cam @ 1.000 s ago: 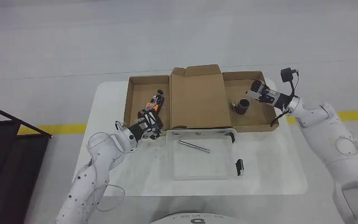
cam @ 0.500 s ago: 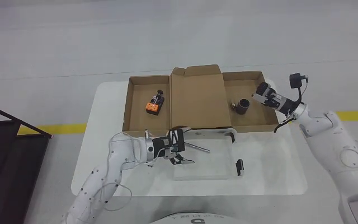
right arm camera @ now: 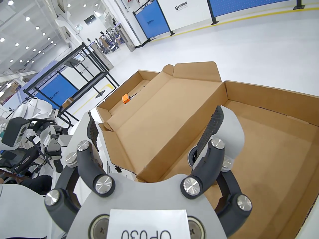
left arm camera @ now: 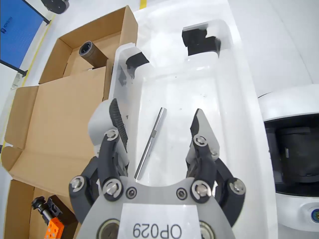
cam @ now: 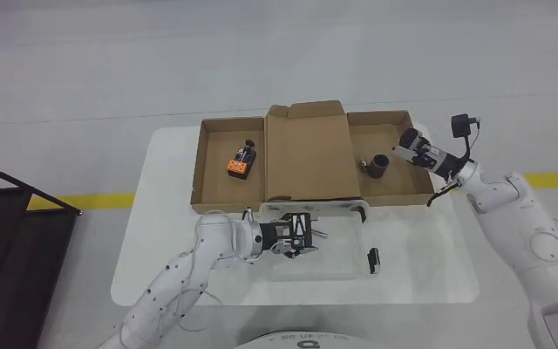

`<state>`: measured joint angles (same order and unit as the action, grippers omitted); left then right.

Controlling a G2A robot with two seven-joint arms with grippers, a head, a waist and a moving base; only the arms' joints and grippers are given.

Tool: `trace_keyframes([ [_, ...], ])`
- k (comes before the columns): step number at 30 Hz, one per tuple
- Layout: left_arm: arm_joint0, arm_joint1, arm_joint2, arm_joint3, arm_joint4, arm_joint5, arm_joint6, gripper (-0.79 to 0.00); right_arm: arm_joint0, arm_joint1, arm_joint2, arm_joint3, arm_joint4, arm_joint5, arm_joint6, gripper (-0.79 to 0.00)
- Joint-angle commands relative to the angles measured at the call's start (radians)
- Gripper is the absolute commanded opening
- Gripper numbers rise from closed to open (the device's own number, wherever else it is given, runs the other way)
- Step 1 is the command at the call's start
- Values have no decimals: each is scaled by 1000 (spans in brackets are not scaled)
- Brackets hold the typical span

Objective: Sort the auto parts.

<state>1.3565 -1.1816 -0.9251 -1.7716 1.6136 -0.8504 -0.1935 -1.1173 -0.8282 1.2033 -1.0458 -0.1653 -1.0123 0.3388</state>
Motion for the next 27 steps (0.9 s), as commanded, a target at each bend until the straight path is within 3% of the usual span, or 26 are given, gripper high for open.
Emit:
trace_keyframes([
  [1,-30,-7,30,26,-12,-6,-34,-533,0,0,0,0,0,0,0,0],
  [13,-141,-48,151,159,-53,58,-224,-465,0,0,0,0,0,0,0,0],
  [16,-157,-57,165,192,-91,80,-240,-480,0,0,0,0,0,0,0,0],
  [19,-174,-63,175,223,-116,86,-251,-563,0,0,0,0,0,0,0,0],
  [27,-216,-79,203,285,-164,92,-277,-483,0,0,0,0,0,0,0,0],
])
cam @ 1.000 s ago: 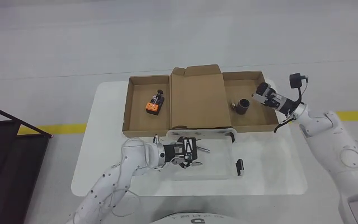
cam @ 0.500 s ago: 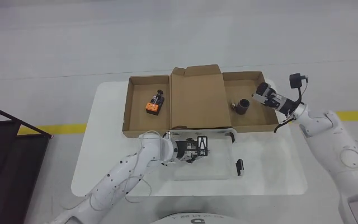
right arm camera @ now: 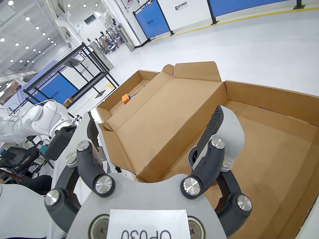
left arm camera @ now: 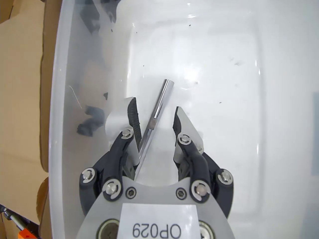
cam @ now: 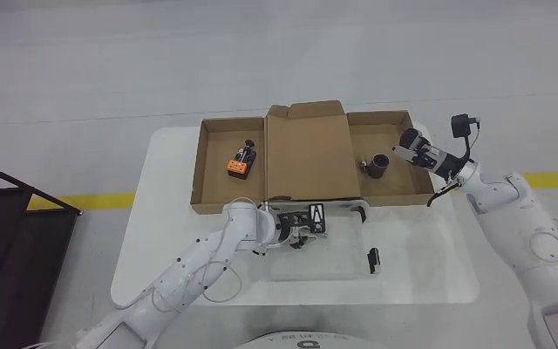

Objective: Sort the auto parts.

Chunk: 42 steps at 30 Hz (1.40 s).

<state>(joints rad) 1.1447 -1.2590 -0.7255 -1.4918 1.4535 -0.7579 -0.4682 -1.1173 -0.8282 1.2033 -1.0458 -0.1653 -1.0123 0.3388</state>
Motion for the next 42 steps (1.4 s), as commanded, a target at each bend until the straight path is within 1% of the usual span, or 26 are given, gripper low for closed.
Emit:
trace_keyframes([
  [1,-10,-3,7,12,-8,0,-6,-480,0,0,0,0,0,0,0,0],
  [6,-31,-13,29,38,-19,4,-17,-453,0,0,0,0,0,0,0,0],
  [17,-58,-27,66,74,-28,1,-39,-486,0,0,0,0,0,0,0,0],
  [19,-62,-28,70,78,-28,0,-39,-508,0,0,0,0,0,0,0,0],
  [20,-63,-28,72,80,-28,-2,-40,-551,0,0,0,0,0,0,0,0],
  [22,-66,-29,75,84,-28,-2,-42,-600,0,0,0,0,0,0,0,0],
  [23,-67,-30,77,86,-26,-1,-44,-680,0,0,0,0,0,0,0,0],
  [25,-70,-31,81,89,-21,1,-46,-785,0,0,0,0,0,0,0,0],
  [31,-76,-35,95,93,0,10,-56,-785,0,0,0,0,0,0,0,0],
  [34,-77,-35,96,80,1,10,-53,-785,0,0,0,0,0,0,0,0],
  [38,-63,-27,78,25,-5,5,-50,-785,0,0,0,0,0,0,0,0],
  [42,-29,-9,38,-56,-10,-4,-43,-785,0,0,0,0,0,0,0,0],
])
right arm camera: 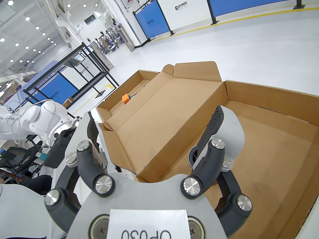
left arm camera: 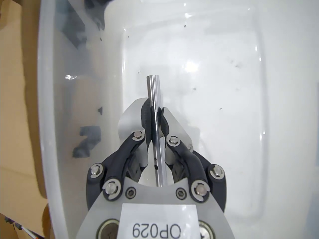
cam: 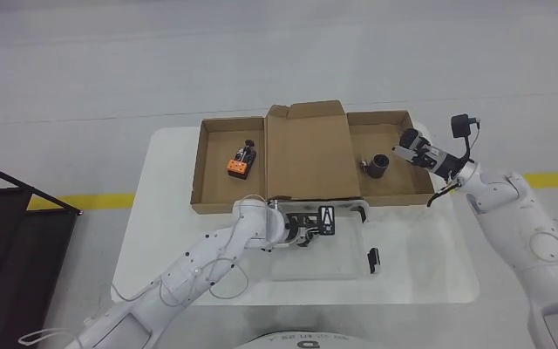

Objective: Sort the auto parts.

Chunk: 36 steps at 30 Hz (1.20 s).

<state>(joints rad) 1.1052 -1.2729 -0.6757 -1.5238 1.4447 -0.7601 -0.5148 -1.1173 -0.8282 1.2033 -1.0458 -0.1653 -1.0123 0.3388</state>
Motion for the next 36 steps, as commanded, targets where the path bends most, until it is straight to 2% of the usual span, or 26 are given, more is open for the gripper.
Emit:
trace_keyframes([
  [1,22,11,-25,-44,-4,-4,7,-785,0,0,0,0,0,0,0,0],
  [7,114,51,-152,-183,-75,-11,34,-785,0,0,0,0,0,0,0,0],
  [10,163,73,-229,-237,-160,-61,60,-785,0,0,0,0,0,0,0,0],
  [16,230,110,-386,-294,-314,-130,76,-785,0,0,0,0,0,0,0,0],
  [21,262,132,-502,-308,-375,-113,75,-785,0,0,0,0,0,0,0,0],
  [24,264,140,-559,-293,-389,-86,84,-785,0,0,0,0,0,0,0,0],
  [28,232,147,-601,-240,-416,-110,127,-785,0,0,0,0,0,0,0,0],
  [32,169,145,-605,-122,-414,-112,201,-785,0,0,0,0,0,0,0,0],
  [36,87,134,-570,37,-407,-41,231,-785,0,0,0,0,0,0,0,0],
])
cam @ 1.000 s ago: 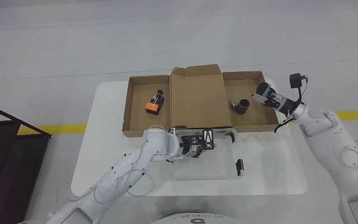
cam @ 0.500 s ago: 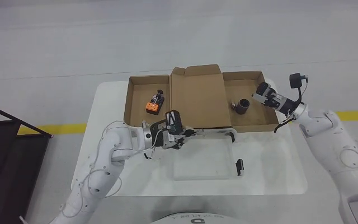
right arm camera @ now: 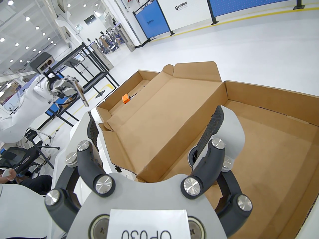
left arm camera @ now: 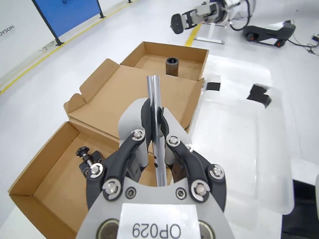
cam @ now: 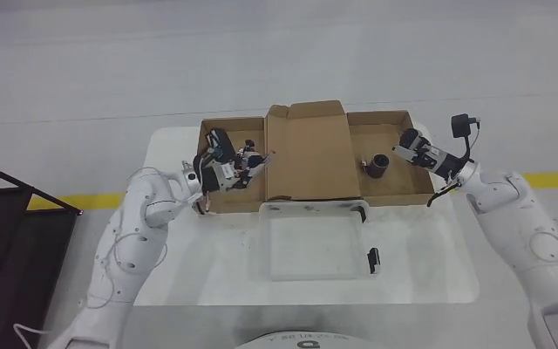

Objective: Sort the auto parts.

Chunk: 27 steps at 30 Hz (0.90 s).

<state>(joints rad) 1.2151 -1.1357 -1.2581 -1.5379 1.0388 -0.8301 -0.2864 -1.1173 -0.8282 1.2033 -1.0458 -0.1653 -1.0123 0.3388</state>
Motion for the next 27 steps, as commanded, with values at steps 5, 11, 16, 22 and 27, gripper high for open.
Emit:
trace_keyframes([
  [5,-112,-24,65,226,-29,146,9,-785,0,0,0,0,0,0,0,0],
  [11,-151,-41,91,361,-47,284,47,-785,0,0,0,0,0,0,0,0],
  [16,-177,-43,72,454,-103,326,11,-785,0,0,0,0,0,0,0,0],
  [22,-183,-36,54,494,-113,310,-21,-785,0,0,0,0,0,0,0,0],
  [27,-191,-38,66,507,-105,337,-51,-785,0,0,0,0,0,0,0,0],
])
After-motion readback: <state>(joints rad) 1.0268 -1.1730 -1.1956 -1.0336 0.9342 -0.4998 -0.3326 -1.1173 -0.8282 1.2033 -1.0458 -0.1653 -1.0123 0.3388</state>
